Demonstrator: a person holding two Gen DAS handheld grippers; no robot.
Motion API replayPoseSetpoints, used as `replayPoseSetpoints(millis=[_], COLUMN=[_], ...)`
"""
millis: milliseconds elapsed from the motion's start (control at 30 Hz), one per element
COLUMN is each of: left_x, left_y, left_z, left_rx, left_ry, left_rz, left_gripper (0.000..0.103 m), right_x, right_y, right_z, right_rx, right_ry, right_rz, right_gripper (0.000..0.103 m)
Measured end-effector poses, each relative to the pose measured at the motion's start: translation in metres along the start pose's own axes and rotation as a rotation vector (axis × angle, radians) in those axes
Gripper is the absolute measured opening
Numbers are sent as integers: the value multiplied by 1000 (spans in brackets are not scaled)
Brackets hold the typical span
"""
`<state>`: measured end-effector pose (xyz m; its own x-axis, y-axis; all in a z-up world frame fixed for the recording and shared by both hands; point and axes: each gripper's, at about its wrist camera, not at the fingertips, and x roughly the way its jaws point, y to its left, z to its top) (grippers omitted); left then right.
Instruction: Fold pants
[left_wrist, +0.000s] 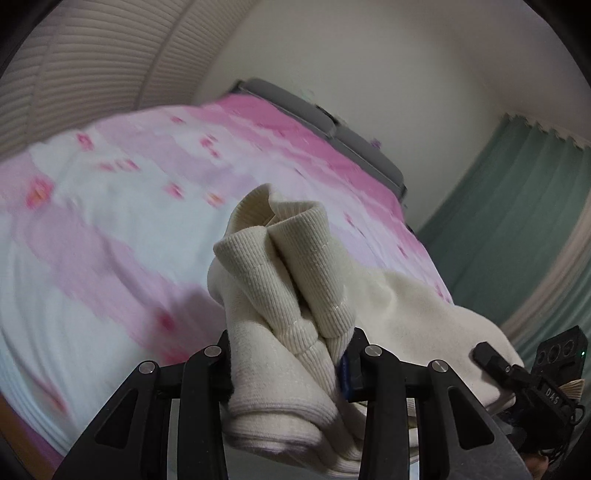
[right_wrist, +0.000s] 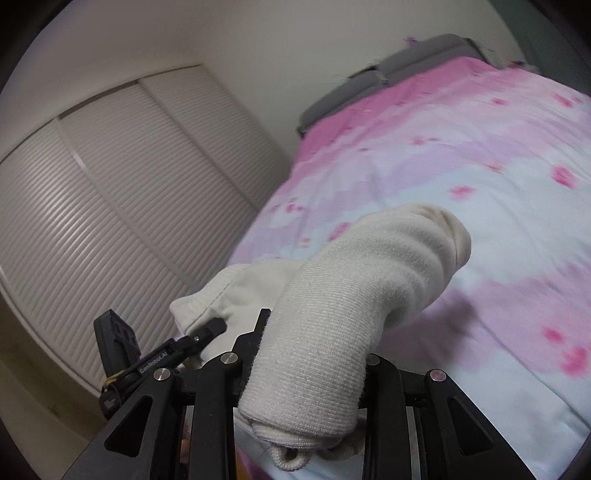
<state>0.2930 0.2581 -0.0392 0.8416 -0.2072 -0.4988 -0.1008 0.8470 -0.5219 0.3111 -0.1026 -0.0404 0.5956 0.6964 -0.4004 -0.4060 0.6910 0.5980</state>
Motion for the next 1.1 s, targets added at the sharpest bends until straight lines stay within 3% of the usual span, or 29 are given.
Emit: replayPoseSetpoints(millis=[200, 400, 567, 667, 733, 833, 900, 967, 1100], left_x=[-6, 11, 39, 70, 94, 132, 133, 126, 118], left_y=[97, 185, 258, 311, 353, 412, 425, 432, 443], left_z=[102, 219, 283, 290, 277, 239, 218, 209, 193], left_rx=[1, 114, 135, 102, 51, -35, -15, -30, -42], left_ry=[-69, -150, -205, -188, -135, -5, -25, -48, -43], left_rz=[88, 216, 256, 269, 284, 313, 301, 279, 285], left_gripper=[36, 36, 36, 36, 37, 39, 46, 60, 67], right_x=[116, 265, 386, 437, 477, 526, 550, 553, 549], right_y=[83, 163, 213, 219, 214, 192, 173, 162, 150], right_z=[30, 61, 84, 82, 71, 28, -9, -34, -51], right_rx=[-64, -133, -221, -214, -166, -110, -63, -63, -70], right_ry=[35, 48, 25, 19, 41, 140, 233, 245, 258], right_rz=[94, 175, 227, 254, 251, 202, 153, 99, 32], right_gripper=[30, 30, 30, 30, 30, 30, 30, 32, 37])
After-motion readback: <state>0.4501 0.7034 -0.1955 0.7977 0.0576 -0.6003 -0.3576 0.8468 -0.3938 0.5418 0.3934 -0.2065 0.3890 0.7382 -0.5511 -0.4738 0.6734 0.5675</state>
